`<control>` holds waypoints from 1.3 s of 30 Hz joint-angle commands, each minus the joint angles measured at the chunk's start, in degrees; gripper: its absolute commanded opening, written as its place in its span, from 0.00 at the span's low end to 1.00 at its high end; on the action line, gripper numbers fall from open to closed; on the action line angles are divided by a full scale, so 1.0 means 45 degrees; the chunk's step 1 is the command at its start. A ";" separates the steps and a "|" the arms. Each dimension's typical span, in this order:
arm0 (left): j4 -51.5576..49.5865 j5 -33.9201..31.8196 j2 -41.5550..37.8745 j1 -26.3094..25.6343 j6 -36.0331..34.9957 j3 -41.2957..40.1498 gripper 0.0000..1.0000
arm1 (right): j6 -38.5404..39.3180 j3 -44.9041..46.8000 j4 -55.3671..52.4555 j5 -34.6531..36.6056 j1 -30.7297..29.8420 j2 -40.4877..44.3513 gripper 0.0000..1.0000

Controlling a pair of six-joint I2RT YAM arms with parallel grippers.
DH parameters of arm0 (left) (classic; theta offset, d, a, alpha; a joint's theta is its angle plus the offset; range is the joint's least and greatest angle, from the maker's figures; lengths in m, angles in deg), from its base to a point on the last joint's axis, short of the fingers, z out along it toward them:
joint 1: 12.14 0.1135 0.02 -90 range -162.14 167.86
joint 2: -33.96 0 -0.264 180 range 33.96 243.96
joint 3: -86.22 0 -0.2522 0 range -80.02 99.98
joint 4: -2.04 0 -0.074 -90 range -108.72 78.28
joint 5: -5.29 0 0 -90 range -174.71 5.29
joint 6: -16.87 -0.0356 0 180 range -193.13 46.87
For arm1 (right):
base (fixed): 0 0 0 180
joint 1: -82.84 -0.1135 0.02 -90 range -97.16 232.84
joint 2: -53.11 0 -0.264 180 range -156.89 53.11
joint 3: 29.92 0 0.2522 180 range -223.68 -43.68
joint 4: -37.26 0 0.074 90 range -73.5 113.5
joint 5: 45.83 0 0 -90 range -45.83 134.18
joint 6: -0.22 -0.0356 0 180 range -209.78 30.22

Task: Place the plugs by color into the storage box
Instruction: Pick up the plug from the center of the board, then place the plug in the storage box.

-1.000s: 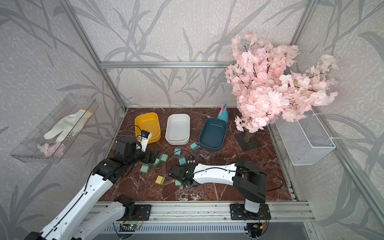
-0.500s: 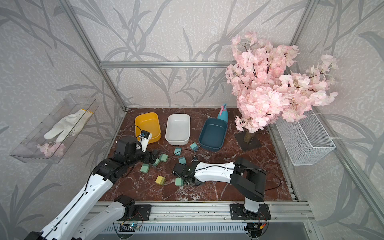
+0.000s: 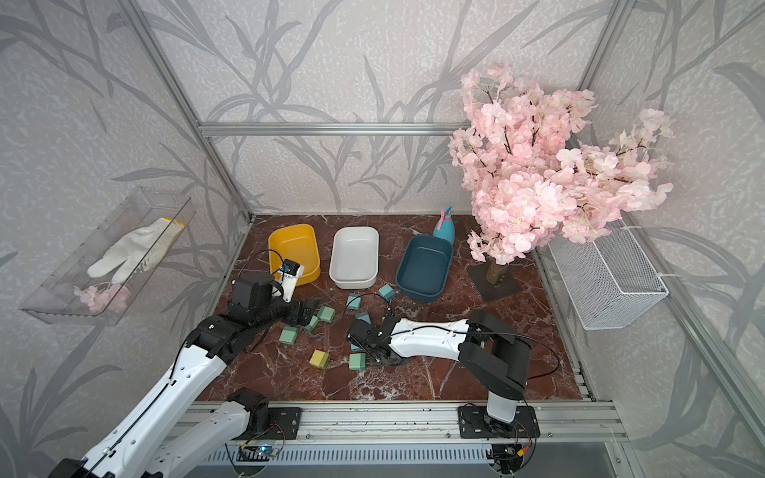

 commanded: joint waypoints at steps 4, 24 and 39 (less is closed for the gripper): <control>0.0114 0.0244 0.0260 -0.0004 -0.0169 -0.0045 0.91 | 0.1514 -0.0763 -0.2236 0.0644 0.0148 0.1535 0.20; 0.0198 0.1163 0.1012 -0.0026 0.0360 0.0352 0.89 | 0.8705 -0.5686 -0.3024 -0.0349 0.6852 0.1095 0.20; -0.0054 0.1751 0.1491 -0.0104 0.0111 0.0337 0.89 | 0.9145 -0.8979 -0.2781 -0.1231 0.8178 -0.4147 0.29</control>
